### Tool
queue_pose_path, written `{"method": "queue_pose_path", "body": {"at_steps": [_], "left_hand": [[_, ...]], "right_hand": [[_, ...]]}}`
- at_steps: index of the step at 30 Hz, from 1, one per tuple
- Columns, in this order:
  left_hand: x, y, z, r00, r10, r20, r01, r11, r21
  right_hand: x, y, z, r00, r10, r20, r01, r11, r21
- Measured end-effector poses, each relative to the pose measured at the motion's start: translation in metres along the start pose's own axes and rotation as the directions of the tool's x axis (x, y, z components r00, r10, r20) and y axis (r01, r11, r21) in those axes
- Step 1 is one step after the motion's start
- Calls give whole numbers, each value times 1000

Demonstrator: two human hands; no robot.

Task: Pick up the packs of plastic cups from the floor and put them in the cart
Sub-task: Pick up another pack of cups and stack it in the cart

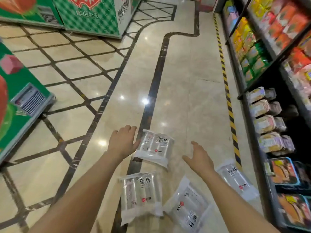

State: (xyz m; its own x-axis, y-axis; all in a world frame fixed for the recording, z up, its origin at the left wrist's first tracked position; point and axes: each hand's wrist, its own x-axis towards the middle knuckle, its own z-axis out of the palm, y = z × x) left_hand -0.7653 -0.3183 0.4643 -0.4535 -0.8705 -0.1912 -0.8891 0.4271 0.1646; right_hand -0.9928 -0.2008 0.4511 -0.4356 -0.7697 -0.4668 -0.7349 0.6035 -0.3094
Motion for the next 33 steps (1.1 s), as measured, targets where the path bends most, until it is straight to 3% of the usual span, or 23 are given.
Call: {"method": "queue_pose_path", "body": {"at_steps": [5, 11, 15, 19, 25, 29, 33], "left_hand": [[102, -23, 113, 998, -12, 57, 10, 1000, 25], [230, -75, 333, 990, -95, 109, 96, 995, -5], [289, -112, 463, 966, -172, 192, 191, 978, -88], [325, -135, 546, 926, -259, 274, 319, 925, -204], [335, -140, 591, 873, -281, 398, 435, 818, -376], [330, -127, 576, 872, -251, 421, 432, 799, -419], [321, -113, 517, 899, -255, 357, 424, 710, -562]], "right_hand": [[121, 1, 93, 998, 58, 23, -60, 996, 64], [296, 38, 266, 980, 197, 19, -197, 960, 199], [384, 77, 366, 937, 349, 28, -339, 884, 323], [435, 109, 431, 875, 476, 93, -465, 770, 437], [452, 123, 468, 841, 511, 179, -505, 621, 599], [442, 117, 458, 823, 560, 98, -465, 565, 681], [417, 99, 408, 820, 572, -5, -381, 552, 742]]}}
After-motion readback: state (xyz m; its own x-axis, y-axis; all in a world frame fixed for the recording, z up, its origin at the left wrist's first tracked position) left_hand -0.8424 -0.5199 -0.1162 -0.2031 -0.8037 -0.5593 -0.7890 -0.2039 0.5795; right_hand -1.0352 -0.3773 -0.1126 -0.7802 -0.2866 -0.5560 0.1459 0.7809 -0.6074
